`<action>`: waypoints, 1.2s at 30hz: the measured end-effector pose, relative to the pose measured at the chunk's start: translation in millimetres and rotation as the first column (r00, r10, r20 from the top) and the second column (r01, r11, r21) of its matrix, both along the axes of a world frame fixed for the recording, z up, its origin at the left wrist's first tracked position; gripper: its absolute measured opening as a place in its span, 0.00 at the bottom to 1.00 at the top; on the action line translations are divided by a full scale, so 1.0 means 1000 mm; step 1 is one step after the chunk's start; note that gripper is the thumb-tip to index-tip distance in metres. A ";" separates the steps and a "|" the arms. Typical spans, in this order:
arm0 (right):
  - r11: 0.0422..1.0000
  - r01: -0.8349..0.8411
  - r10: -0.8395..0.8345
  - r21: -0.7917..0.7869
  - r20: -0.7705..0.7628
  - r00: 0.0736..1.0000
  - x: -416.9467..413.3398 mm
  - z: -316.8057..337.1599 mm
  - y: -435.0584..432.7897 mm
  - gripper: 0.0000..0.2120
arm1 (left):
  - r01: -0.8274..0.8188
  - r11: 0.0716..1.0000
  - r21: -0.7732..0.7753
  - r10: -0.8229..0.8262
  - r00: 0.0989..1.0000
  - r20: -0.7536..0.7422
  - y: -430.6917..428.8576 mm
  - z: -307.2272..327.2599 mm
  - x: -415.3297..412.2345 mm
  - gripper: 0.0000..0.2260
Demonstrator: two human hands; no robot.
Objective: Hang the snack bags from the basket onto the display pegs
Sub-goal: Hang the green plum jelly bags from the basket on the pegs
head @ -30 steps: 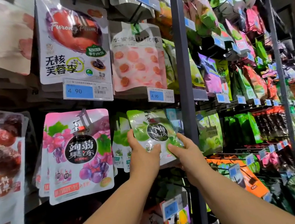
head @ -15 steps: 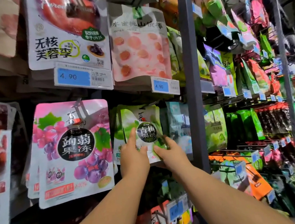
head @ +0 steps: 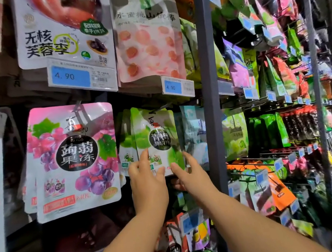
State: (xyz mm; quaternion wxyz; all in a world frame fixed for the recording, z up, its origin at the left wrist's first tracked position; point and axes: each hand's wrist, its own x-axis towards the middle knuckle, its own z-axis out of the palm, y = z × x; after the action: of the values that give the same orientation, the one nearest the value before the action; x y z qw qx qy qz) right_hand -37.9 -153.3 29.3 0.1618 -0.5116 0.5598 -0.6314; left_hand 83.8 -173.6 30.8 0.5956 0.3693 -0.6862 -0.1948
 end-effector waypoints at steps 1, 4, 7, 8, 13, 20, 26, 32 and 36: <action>1.000 0.007 -0.007 0.000 0.002 1.000 0.000 -0.003 0.006 0.32 | -0.016 1.000 0.010 0.016 1.000 -0.006 0.006 -0.005 -0.002 0.25; 0.999 0.045 -0.044 0.016 -0.063 0.997 -0.004 -0.012 0.030 0.29 | -0.080 0.996 0.032 0.081 0.997 -0.010 0.028 -0.021 -0.007 0.24; 0.999 0.051 -0.051 -0.001 -0.092 0.994 -0.009 -0.025 0.064 0.21 | -0.049 0.999 0.015 0.049 0.999 -0.007 0.053 -0.046 -0.016 0.24; 1.000 0.030 -0.031 -0.006 -0.086 0.996 -0.012 -0.032 0.077 0.17 | -0.002 1.000 0.005 0.002 1.000 -0.007 0.062 -0.057 -0.021 0.23; 0.982 0.147 -0.120 0.117 -0.210 0.970 -0.059 -0.101 0.165 0.04 | 0.347 0.933 0.098 -0.359 0.919 0.166 0.117 -0.148 -0.058 0.16; 0.665 0.459 -0.207 0.590 -0.445 0.871 -0.159 -0.213 0.315 0.07 | 0.502 0.733 0.459 -0.676 0.467 0.570 0.179 -0.239 -0.109 0.14; 0.392 0.462 -0.088 0.796 -0.467 0.880 -0.194 -0.250 0.395 0.07 | 0.406 0.823 0.399 -0.522 0.262 0.811 0.187 -0.258 -0.119 0.16; 0.262 0.486 0.044 0.834 -0.514 0.857 -0.206 -0.268 0.398 0.21 | 0.376 0.846 0.378 -0.467 0.180 0.866 0.186 -0.262 -0.126 0.15; 0.186 0.594 0.084 0.783 -0.615 0.784 -0.207 -0.275 0.399 0.29 | 0.358 0.845 0.397 -0.477 0.171 0.862 0.186 -0.264 -0.125 0.14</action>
State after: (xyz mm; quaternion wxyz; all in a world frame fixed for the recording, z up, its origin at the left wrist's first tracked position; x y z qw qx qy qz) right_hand -245.2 246.0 -245.4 0.1633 -0.3437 0.9248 0.0022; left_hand -41.2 12.3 -233.3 -0.0175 0.2381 -0.9622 -0.1314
